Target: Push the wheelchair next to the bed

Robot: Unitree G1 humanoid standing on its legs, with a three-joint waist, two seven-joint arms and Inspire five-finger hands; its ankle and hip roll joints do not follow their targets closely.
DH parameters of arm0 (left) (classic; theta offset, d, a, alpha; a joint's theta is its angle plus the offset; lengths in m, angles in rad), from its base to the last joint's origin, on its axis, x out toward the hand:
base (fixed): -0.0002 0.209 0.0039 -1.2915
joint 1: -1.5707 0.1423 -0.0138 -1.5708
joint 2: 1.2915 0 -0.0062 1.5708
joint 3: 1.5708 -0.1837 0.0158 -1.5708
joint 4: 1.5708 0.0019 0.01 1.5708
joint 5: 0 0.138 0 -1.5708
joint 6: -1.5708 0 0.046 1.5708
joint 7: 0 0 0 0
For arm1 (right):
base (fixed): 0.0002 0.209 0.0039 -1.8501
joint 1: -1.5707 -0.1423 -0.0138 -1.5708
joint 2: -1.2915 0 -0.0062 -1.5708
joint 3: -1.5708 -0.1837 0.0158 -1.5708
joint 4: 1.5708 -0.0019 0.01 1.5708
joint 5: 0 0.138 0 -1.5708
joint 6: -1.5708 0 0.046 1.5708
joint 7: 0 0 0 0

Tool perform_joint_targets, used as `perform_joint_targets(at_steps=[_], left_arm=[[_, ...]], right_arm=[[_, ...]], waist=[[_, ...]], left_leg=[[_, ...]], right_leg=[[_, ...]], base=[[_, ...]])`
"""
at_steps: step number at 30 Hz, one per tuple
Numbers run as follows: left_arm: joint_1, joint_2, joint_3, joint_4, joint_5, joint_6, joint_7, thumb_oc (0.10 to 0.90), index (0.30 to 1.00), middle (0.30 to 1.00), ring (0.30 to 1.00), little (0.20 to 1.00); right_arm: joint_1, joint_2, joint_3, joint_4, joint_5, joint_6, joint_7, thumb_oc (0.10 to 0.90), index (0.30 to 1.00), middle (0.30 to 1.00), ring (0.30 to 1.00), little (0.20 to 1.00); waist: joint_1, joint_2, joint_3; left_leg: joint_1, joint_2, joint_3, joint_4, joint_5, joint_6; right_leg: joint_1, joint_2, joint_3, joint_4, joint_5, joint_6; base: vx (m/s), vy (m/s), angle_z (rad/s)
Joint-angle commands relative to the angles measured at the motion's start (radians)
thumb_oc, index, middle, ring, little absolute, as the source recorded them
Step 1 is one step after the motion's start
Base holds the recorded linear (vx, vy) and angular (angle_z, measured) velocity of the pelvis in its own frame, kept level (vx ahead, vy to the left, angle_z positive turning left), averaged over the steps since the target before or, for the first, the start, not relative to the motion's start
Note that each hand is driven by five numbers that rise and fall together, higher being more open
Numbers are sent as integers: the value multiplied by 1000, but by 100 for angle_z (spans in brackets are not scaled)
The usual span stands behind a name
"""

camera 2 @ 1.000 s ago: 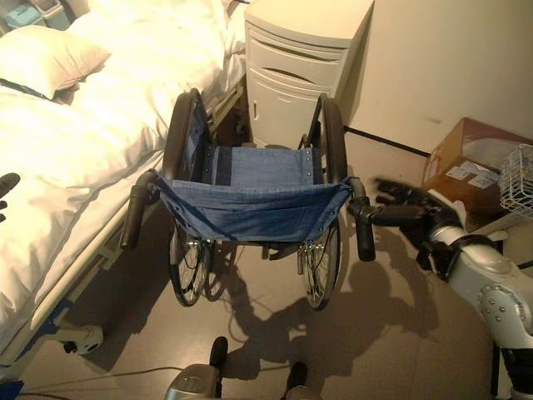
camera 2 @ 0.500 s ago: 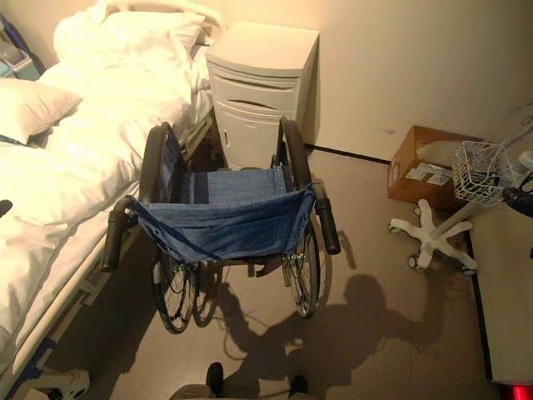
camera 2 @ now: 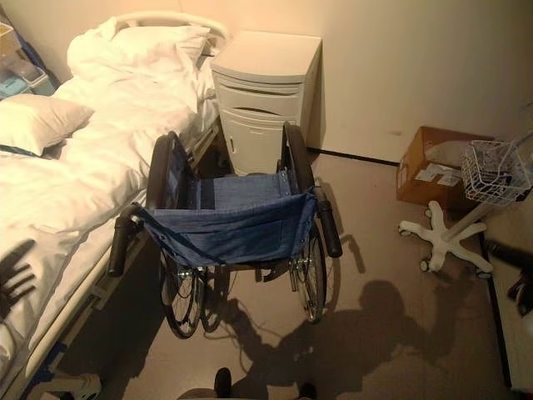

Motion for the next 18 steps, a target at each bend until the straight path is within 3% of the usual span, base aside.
perform_joint_targets(at_steps=[1,3,8,13,15,18], left_arm=[[12,25,-13,-28,-15,31,-20,800,900,900,900,900],[10,-20,-75,0,-13,73,-26,800,900,900,900,900],[-40,-163,-278,200,30,65,-2,800,900,900,900,900],[-107,-325,-424,498,87,-30,-21,800,900,900,900,900],[-137,-373,-439,623,88,-99,-23,800,900,900,900,900],[-179,-425,-442,750,70,-184,2,800,900,900,900,900]], right_arm=[[-32,-24,44,46,-41,-69,56,800,900,900,900,900],[-24,13,85,95,-44,-59,68,800,900,900,900,900],[-49,144,264,231,-18,-72,52,800,900,900,900,900],[-99,319,414,438,-66,-82,65,800,900,900,900,900],[-118,388,458,578,-88,-122,100,800,900,900,900,900],[-132,471,511,693,-126,-129,123,800,900,900,900,900]], waist=[[13,-40,-9],[18,-40,-5],[27,-38,1],[28,-34,-7],[31,-32,-12],[29,-29,-20]], left_leg=[[19,-26,0,27,-62,-13],[17,-28,-3,31,-62,-11],[17,-36,-12,37,-67,-3],[23,-40,-14,32,-72,7],[27,-41,-12,30,-76,9],[33,-42,-9,24,-81,12]], right_leg=[[2,38,-32,30,-11,-7],[3,36,-38,30,-9,-7],[7,32,-50,30,-3,-7],[7,30,-47,35,-4,-10],[7,28,-47,37,-6,-11],[8,26,-45,37,-8,-12]], base=[[-6,0,10],[0,6,14],[4,6,4],[0,0,0],[39,28,2],[13,11,1]])
